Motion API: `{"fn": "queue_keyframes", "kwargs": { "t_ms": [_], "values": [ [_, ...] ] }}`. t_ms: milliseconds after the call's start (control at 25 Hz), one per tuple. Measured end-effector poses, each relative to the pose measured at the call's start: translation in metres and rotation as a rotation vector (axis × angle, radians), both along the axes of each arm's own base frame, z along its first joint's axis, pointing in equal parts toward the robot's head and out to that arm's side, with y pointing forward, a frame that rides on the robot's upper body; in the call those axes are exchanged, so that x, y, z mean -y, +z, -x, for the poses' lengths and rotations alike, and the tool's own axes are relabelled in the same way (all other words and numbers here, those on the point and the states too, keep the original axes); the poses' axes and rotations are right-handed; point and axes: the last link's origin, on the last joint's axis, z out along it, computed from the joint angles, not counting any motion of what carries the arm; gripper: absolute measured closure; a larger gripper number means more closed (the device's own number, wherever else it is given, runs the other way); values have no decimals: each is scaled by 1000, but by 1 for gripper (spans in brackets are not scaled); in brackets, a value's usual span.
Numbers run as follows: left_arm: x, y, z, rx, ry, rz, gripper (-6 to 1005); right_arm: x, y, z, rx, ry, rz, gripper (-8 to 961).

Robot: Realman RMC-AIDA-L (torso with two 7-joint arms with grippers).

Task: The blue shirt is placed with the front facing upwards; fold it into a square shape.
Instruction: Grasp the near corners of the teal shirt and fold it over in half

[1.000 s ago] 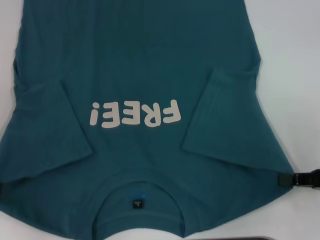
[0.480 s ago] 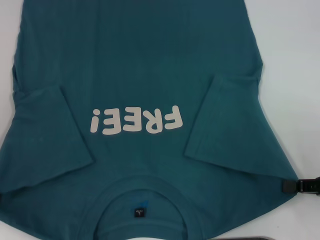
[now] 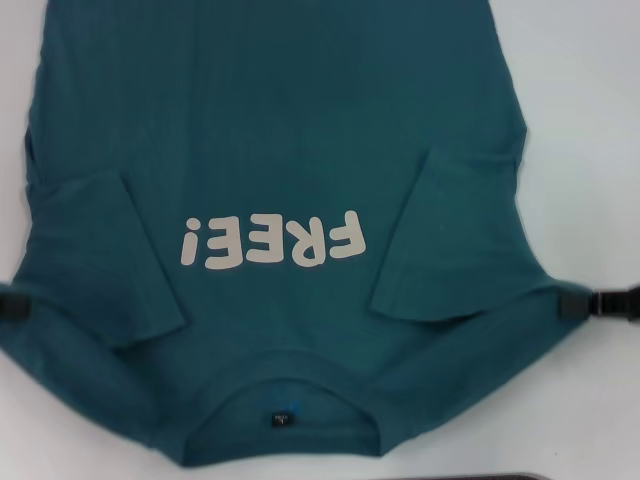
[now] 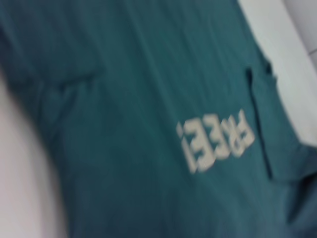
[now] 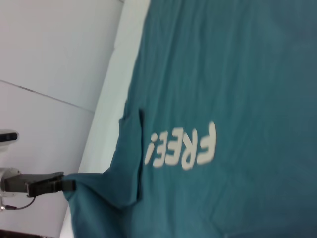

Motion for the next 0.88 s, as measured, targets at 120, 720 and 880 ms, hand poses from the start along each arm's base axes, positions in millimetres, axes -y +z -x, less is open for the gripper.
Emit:
{"fn": "queue_keyframes", "kwargs": {
  "t_ms": [120,720,880],
  "values": [
    [-22,-1,-16,31,-50,-36,969,-19,3,8,11,29,-23,921],
    [-138,-8,-96,-11,-221,-238,969,-119,16,54,102,84,-171,919],
    [-152,-2,-106,-28,-235,-282,969,-140,23,62,134,71,-222,918]
  ]
}}
